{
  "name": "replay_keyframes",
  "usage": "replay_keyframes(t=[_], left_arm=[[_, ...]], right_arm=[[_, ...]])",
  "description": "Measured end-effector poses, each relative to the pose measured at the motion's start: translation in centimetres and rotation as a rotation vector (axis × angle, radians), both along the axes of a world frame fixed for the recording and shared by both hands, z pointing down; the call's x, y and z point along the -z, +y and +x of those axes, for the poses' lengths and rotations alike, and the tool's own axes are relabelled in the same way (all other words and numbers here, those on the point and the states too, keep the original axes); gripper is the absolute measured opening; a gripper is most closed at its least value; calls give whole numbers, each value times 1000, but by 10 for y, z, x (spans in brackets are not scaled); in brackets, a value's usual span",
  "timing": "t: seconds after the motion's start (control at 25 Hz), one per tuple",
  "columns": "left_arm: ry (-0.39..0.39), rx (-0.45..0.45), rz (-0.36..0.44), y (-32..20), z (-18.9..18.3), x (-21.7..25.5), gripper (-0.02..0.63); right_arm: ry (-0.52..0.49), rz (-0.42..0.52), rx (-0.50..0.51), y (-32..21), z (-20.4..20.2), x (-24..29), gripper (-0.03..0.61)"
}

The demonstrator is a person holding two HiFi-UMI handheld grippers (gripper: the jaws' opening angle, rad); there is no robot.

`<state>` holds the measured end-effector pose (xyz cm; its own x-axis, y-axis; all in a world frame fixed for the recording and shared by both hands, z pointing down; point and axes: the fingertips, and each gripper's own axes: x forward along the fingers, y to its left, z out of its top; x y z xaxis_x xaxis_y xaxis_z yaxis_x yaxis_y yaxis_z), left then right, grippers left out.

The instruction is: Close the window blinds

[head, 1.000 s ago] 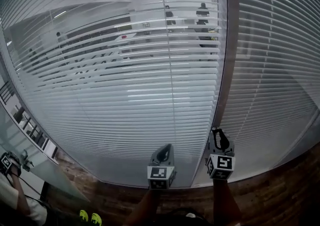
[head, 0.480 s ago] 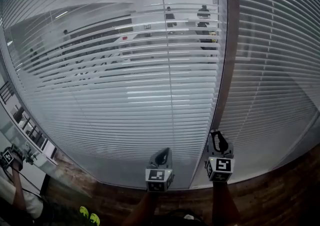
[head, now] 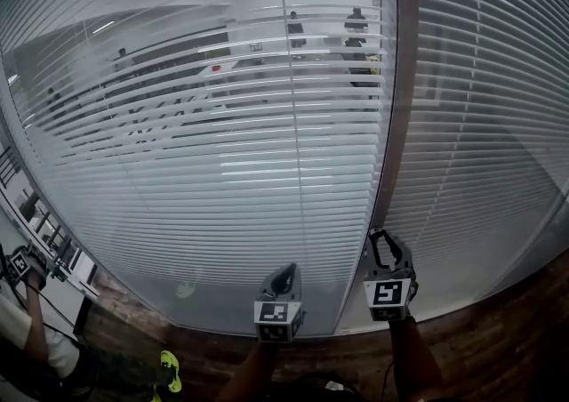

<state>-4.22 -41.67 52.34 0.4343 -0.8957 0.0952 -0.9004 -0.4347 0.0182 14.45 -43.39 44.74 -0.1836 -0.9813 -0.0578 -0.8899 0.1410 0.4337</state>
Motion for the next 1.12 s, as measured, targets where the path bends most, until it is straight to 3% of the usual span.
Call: replay_keyframes(t=[0.24,0.64,0.76,1.0,1.12], left_arm=[[-8,-12,-11,0,2,-8,-6],[11,14,-19,0,-7,-2,-6],[20,23,-5,0,-8,4,-6],[13,4,0,1,-3,-3,-6],[19,16,5,3,-4,0,-6]], right_arm=[[269,0,-12,2,-4,0,124],[868,73,-51,2,-8,-9,124],[1002,94,-63,1,-9,-11,124],[1007,120,-81,0,-8,-12,126],[793,90,-107,7,-8,-9,132]])
